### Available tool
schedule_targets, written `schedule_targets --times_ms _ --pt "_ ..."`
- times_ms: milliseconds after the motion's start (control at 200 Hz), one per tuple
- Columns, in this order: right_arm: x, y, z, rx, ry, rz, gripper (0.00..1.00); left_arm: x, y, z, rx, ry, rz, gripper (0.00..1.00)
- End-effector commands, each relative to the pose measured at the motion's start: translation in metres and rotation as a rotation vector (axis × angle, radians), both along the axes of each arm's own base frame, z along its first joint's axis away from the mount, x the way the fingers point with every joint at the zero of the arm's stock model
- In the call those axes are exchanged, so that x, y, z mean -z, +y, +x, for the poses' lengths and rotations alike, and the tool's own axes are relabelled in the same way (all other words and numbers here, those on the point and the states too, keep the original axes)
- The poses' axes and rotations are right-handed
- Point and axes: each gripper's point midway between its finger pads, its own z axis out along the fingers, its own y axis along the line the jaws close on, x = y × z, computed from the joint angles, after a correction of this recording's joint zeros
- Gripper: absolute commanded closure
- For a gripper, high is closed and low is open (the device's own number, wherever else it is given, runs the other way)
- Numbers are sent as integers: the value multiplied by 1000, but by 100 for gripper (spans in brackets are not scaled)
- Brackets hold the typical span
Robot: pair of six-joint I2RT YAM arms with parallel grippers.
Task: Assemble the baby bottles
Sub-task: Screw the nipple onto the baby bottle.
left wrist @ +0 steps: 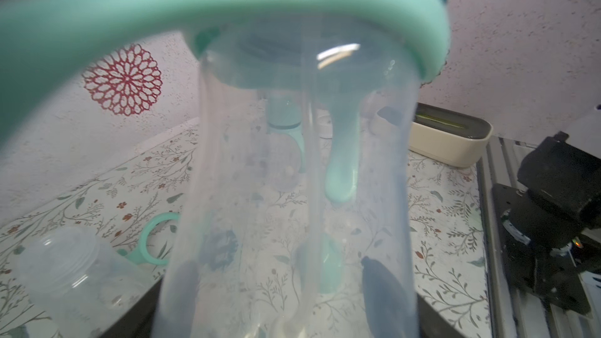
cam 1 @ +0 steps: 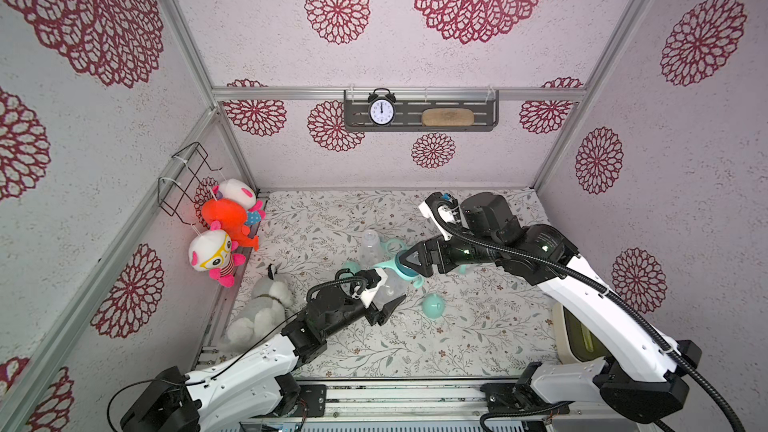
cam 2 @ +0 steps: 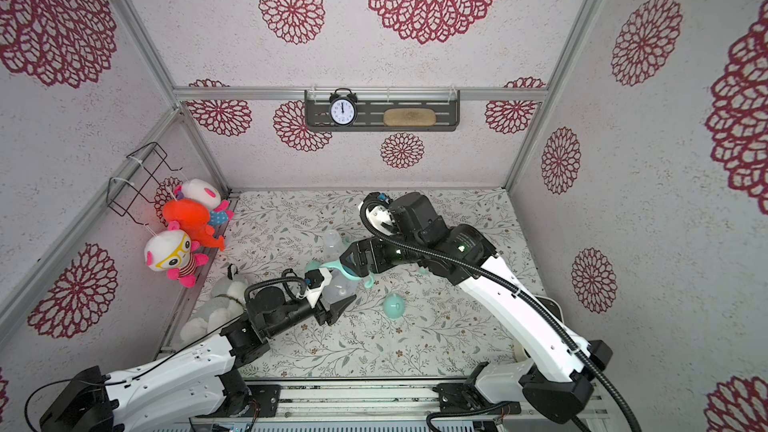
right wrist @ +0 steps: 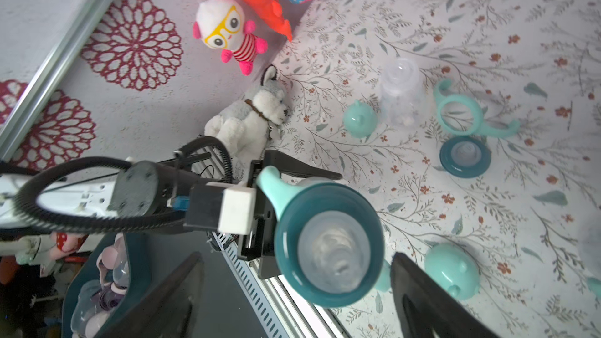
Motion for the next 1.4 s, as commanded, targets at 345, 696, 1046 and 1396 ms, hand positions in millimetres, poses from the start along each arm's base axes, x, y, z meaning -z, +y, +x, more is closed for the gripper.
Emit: schedule_targets --times_ms 345,696,1046,1396 --pt "33 -6 -14 -247 -156 -166 14 -23 -14 -20 145 50 -48 100" --pt "43 -6 -27 -301 -133 -122 22 -21 -13 -21 145 67 -48 100" --pt "41 -10 -31 -310 -123 -109 27 -18 -14 -19 140 74 -43 100" --pt "49 -3 -29 -316 -87 -98 33 -21 -14 -18 135 85 -46 100"
